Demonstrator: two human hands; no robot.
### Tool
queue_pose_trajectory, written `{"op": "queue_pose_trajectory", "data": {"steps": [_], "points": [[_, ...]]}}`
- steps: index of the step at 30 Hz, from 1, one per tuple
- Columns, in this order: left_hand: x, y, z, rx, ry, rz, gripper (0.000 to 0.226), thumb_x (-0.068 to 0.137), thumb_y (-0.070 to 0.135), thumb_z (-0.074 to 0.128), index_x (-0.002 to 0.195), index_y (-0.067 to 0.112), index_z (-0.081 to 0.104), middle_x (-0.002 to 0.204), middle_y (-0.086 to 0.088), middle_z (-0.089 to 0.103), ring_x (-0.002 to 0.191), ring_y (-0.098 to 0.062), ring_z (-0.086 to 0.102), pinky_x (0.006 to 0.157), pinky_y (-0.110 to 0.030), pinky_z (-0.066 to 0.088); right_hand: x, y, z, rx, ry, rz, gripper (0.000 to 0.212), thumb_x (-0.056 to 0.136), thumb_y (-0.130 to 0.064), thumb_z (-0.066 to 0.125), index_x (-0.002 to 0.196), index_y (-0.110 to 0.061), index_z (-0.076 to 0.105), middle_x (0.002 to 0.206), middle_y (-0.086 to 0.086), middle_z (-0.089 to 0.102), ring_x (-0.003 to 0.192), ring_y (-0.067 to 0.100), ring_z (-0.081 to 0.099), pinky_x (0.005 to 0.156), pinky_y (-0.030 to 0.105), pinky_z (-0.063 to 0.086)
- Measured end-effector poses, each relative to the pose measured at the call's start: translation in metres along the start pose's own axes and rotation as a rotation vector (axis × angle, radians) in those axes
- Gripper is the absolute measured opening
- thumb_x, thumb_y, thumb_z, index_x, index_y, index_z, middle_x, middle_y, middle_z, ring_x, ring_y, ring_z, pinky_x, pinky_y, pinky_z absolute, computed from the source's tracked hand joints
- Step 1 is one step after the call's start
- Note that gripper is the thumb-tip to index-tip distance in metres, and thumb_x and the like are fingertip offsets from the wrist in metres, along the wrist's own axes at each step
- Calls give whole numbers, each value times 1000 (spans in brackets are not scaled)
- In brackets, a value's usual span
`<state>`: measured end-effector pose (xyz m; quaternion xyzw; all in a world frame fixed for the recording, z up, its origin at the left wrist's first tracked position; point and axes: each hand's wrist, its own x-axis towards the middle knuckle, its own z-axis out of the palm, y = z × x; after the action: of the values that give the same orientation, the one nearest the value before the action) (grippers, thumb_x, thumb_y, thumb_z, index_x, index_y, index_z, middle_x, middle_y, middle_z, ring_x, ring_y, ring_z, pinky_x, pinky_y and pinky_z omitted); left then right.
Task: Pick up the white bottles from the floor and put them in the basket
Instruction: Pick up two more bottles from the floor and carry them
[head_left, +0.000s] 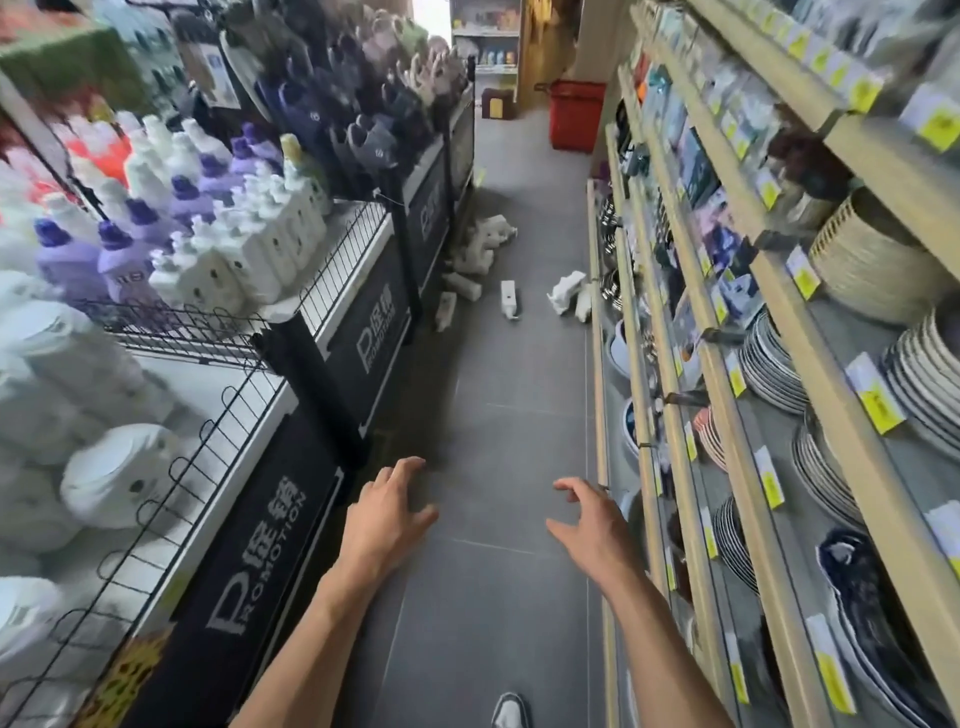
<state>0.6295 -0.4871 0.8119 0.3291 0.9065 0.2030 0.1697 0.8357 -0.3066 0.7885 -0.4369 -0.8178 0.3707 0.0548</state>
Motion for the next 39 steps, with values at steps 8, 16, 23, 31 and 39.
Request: {"op": "queue_pose_trajectory", "data": {"steps": [8,16,23,31,39], "points": [[70,11,1,-98,-37,-35,61,87,41,69,141,34,43,124,2,57,113,-19,56,93,-39,50,79,-19,-22,71,21,29,40,87,-26,74,124,-31,59,118,-8,56,106,14,56,89,35,50],[154,14,-27,-103,-51,44,63,87,44,71,143,35,42,128,2,58,115,-19,56,93,-41,52,135,-54,-23,91,48,60,39,87,-28,74,123,-31,60,119,-7,58,109,14,59,89,34,50],[227,-1,-57,-107,-38,82,63,87,44,71,142,34,43,129,1,58,117,-22,56,94,-43,51,187,-90,-21,58,78,88,38,87,-25,75,122,-28,62,119,-4,59,106,12,58,87,29,48],[309,-2,-83,-84,-30,140,63,87,44,72,142,35,43,131,0,58,121,-23,55,97,-44,50,249,-112,-2,115,48,105,36,86,-22,76,119,-28,62,117,-3,59,104,13,59,92,31,48],[396,19,-79,-51,-63,137,63,87,47,72,141,34,43,130,-1,59,118,-24,57,94,-45,52,337,-110,-17,147,40,135,37,87,-22,74,122,-26,62,118,-2,59,104,14,58,94,32,49]]}}
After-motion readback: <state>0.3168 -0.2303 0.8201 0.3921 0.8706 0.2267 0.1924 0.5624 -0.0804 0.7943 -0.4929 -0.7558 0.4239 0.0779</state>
